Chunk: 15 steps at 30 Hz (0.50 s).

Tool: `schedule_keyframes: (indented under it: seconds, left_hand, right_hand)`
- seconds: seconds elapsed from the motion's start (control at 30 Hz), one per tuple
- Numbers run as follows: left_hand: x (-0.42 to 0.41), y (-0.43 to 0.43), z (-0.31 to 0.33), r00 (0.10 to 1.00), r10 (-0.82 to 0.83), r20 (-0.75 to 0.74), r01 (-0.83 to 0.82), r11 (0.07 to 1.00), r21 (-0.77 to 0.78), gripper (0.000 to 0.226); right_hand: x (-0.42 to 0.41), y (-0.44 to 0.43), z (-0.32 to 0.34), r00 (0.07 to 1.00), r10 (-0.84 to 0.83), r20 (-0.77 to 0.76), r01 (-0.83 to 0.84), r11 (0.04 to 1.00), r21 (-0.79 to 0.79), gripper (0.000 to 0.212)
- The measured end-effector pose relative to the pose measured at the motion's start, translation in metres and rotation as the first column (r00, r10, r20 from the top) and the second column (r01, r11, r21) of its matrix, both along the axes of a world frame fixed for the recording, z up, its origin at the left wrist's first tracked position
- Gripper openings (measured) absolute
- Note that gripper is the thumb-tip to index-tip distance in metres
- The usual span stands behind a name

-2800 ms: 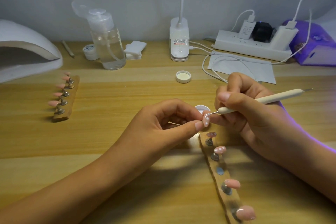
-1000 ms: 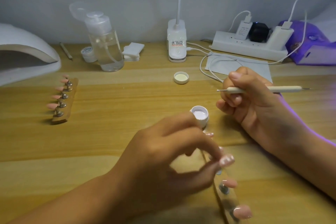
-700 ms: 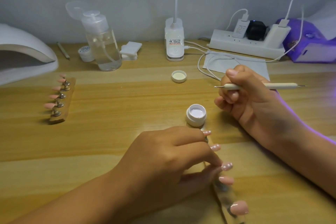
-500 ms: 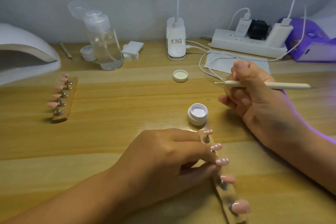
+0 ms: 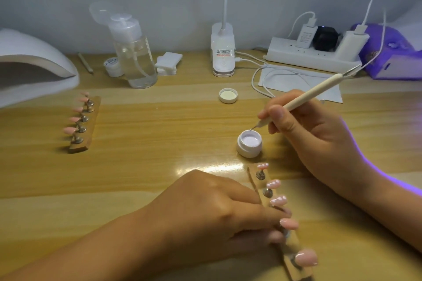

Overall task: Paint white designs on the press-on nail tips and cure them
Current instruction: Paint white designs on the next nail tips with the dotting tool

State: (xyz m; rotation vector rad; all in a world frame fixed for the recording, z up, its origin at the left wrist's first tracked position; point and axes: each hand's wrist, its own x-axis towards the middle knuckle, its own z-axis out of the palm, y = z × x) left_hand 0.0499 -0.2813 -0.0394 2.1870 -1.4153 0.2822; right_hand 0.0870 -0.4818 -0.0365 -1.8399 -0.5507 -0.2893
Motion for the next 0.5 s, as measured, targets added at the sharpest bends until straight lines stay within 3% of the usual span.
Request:
schedule_keyframes:
  seconds: [0.17,0.5]
  left_hand:
    - [-0.0033,-0.0020,0.0002,1.000,0.026,0.018,-0.026,1.000,0.015,0.017]
    - [-0.0087,-0.0038,-0.0019,0.979,0.014,0.202,-0.015,1.000,0.002,0.018]
  right_hand:
    - [0.0004,0.0025,-0.0013,0.998,0.007,0.066,0.003,0.990,-0.144,0.013]
    - [0.0004,0.0007,-0.0025,0.994,0.066,0.082,-0.048,0.978,-0.205,0.014]
